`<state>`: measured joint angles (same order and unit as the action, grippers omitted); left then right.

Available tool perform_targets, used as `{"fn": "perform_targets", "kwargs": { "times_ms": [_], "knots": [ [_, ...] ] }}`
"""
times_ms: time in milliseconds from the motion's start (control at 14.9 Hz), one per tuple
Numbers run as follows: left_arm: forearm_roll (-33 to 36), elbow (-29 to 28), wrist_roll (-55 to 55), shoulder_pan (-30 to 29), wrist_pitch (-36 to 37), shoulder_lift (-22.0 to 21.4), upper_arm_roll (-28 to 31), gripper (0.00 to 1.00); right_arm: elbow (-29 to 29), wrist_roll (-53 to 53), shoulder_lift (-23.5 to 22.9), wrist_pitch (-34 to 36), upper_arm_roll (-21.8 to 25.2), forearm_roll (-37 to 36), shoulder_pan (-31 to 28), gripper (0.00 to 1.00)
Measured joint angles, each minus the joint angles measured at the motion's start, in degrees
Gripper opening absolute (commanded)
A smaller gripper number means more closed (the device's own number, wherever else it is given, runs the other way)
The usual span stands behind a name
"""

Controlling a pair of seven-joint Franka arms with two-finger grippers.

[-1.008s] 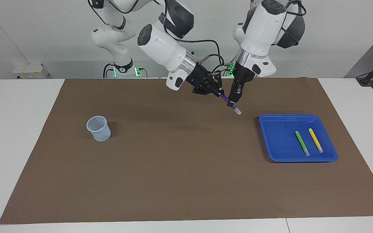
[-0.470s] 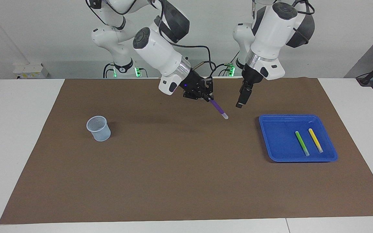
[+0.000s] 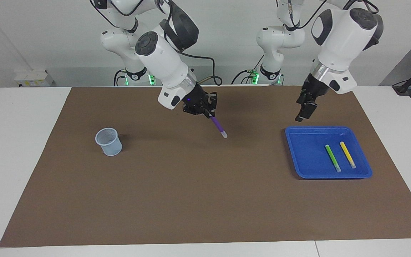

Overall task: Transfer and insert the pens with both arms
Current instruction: 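Carry the purple pen toward the cup while the left gripper withdraws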

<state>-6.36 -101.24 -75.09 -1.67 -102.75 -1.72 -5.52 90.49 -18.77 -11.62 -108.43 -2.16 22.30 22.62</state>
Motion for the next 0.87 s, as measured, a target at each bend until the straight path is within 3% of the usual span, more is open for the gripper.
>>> {"fn": "perform_targets", "kwargs": {
  "times_ms": [403, 874],
  "knots": [
    [0.18, -0.01, 3.92, -9.18, -0.33, -1.06, 0.29, 1.00, 0.57, 0.63, 4.35, 8.91, 0.09, -12.51, -2.90, 0.00],
    [0.60, -2.33, 36.99, -14.55, -5.35, 0.00, 0.32, 1.00, 5.05, 9.58, 6.46, 10.03, 0.21, -22.54, -6.90, 0.00]
  ]
}}
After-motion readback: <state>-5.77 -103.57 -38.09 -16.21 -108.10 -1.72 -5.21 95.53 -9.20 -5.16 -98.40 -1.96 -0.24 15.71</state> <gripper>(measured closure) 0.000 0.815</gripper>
